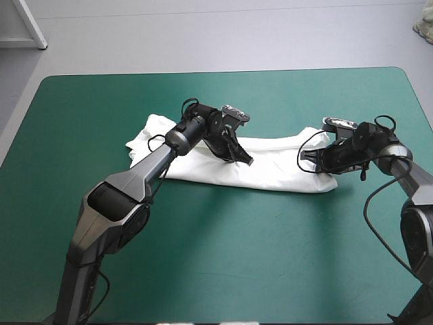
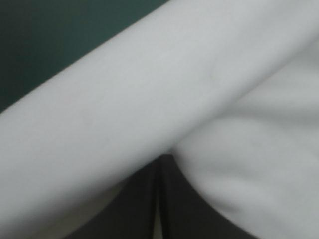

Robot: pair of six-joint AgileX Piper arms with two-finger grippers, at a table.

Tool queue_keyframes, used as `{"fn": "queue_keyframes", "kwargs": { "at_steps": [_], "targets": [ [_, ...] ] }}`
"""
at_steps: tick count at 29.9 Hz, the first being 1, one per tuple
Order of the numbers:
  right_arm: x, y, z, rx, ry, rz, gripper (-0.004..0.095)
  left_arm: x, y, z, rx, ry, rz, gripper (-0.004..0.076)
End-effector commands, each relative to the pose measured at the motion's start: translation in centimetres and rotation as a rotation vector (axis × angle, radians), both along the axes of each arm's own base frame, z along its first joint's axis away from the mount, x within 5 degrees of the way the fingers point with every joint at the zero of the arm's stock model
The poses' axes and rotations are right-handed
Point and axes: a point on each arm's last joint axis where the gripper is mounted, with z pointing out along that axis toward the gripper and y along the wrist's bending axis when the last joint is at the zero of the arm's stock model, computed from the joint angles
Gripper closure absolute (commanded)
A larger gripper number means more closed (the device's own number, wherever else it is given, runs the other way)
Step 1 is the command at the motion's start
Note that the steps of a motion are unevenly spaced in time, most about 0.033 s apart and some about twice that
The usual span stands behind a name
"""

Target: Fold the cloth

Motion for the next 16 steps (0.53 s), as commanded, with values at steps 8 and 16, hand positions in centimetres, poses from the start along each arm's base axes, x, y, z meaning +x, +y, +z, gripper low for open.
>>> {"fn": "queue_keyframes", "kwargs": {
  "at_steps": [8, 16],
  "targets": [
    [-1.2, 0.8, 8.5, 0.074, -0.199, -0.007, 0.0925, -0.4, -0.7, 1.0, -0.041, -0.017, -0.003, 0.0705],
    [-1.4, 1.3, 13.4, 0.103, -0.259, 0.023, 0.0925, -0.4, -0.7, 1.0, -0.041, -0.017, -0.003, 0.0705]
  ]
}}
